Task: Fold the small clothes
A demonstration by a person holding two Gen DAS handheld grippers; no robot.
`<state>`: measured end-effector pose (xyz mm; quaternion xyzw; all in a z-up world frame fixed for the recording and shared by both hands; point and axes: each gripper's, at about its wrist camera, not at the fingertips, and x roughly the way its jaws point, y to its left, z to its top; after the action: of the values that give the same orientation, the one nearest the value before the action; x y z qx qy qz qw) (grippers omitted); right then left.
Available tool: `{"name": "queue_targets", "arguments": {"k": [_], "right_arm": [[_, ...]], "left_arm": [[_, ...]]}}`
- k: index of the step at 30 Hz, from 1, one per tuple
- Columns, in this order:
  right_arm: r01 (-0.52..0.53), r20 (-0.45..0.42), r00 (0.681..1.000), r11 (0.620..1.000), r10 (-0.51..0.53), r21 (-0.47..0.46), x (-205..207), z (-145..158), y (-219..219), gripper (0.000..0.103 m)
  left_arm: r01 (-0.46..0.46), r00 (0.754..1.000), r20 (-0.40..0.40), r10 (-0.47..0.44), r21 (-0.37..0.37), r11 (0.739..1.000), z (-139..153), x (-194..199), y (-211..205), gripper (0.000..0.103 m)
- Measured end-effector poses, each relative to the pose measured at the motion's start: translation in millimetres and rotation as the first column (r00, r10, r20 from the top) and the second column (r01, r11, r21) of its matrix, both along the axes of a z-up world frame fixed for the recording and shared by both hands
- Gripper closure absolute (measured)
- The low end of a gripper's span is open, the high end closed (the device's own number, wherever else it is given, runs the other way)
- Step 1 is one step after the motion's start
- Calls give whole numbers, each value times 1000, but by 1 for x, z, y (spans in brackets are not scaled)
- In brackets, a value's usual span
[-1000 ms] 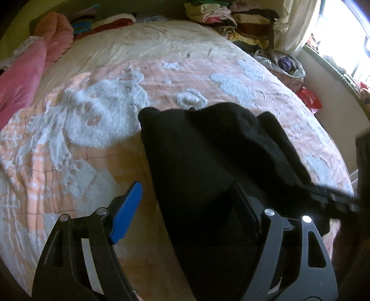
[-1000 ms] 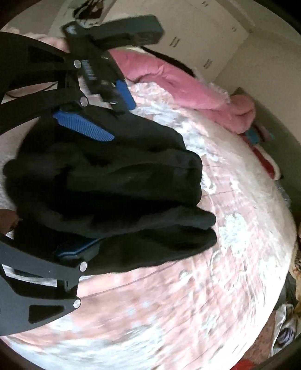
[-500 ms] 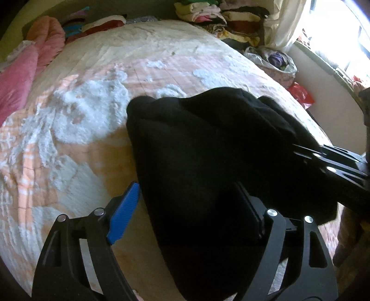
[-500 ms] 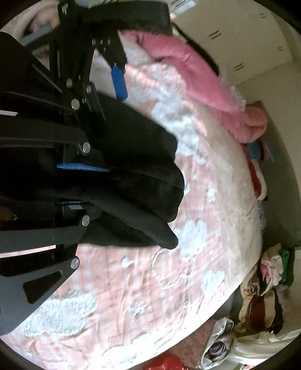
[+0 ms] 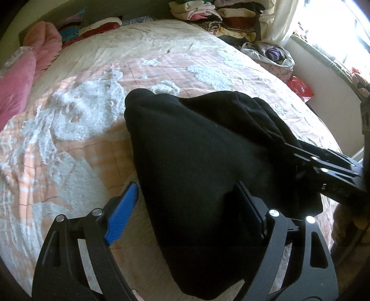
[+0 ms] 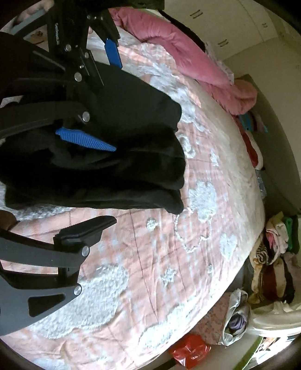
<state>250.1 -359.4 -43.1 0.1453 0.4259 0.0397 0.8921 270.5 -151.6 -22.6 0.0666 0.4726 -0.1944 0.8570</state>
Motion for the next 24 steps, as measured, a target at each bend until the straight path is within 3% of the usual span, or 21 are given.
{"name": "queue_targets", "arguments": {"k": [9,15,20,21,23,24], "right_arm": [[38,46,998,999,-38,-4,-32,23,-3,23],[21,40,999,1000,-22,15,-43,27,0,21],[-11,-1,1000,992,12,122,-47,11,2,21],[-9,-11,1000,990,11,139,-45,6,2,22],[-9,-31,999,987,15,163,-42,-2,2,36],[-17,-42,999,984,25,175,-40,-6,3,57]], "left_arm": [[-4,1000,2,4,-9,1000,6,-10,3,25],[-20,1000,2,20,-16,1000,7,-16,8,23],[-48,999,-13,47,-41,998,1,-21,23,19],[-61,998,-24,60,-59,996,-1,-22,27,19],[-85,996,-49,81,-96,992,-6,-22,34,18],[-92,995,-57,86,-107,990,-8,-22,35,18]]}}
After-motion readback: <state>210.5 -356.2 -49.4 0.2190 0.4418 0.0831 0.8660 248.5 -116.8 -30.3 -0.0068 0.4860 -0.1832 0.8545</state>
